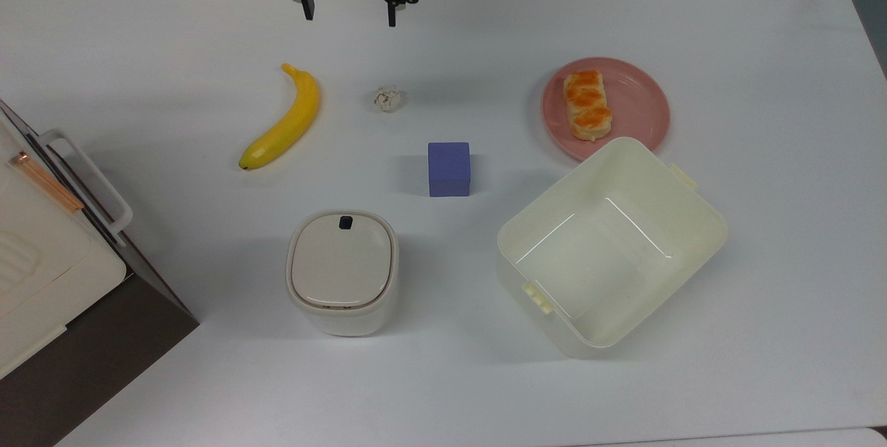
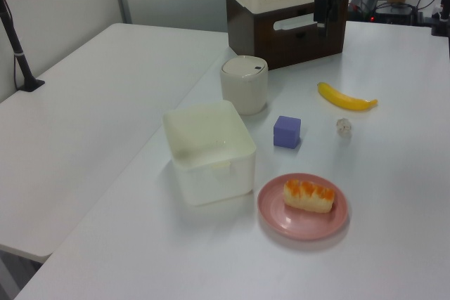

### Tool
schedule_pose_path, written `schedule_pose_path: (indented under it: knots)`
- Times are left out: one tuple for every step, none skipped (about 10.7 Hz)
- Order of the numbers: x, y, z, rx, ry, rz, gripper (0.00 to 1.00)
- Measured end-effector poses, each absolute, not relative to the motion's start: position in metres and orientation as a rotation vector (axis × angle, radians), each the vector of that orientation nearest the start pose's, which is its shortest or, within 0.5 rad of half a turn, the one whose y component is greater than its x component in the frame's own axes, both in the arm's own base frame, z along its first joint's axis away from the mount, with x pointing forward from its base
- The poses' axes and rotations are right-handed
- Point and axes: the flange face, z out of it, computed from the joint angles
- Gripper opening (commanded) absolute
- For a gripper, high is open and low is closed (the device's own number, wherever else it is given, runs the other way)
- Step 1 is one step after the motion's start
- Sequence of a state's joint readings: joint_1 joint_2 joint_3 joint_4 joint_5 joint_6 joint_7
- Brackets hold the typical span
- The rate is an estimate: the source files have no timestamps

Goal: Open the trash can
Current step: 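Move the gripper over the cream trash can's lid and lower it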

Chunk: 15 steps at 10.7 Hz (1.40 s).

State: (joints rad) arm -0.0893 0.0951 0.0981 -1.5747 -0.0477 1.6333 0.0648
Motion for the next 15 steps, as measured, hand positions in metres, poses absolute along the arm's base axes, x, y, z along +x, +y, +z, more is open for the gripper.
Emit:
schedule_pose_path:
  knots:
    - [0.586, -0.002, 0.574, -3.179, 0.079, 0.055, 0.54]
    - [0.586, -0.001, 0.574, -3.179, 0.069, 0.056, 0.29]
    - [0.587, -0.001, 0.574, -3.176, 0.042, 0.057, 0.11]
    - [0.587, 0.000, 0.574, -3.169, 0.028, 0.057, 0.00]
    - [0.587, 0.000, 0.574, -3.165, 0.018, 0.058, 0.00]
    - [0.587, 0.000, 0.574, -3.163, 0.014, 0.050, 0.00]
    - [0.590, 0.001, 0.573, -3.161, -0.018, 0.027, 0.00]
    - [0.596, 0.001, 0.569, -3.152, -0.071, -0.007, 0.00]
    - [0.607, 0.002, 0.564, -3.142, -0.104, -0.074, 0.00]
    - [0.621, 0.001, 0.558, -3.135, -0.111, -0.173, 0.00]
    - [0.637, 0.001, 0.549, -3.126, -0.110, -0.275, 0.00]
    - [0.655, -0.001, 0.539, -3.115, -0.107, -0.361, 0.00]
    - [0.674, -0.003, 0.527, -3.102, -0.095, -0.434, 0.00]
    - [0.691, -0.006, 0.513, -3.092, -0.080, -0.480, 0.00]
    - [0.705, -0.007, 0.497, -3.083, -0.076, -0.515, 0.00]
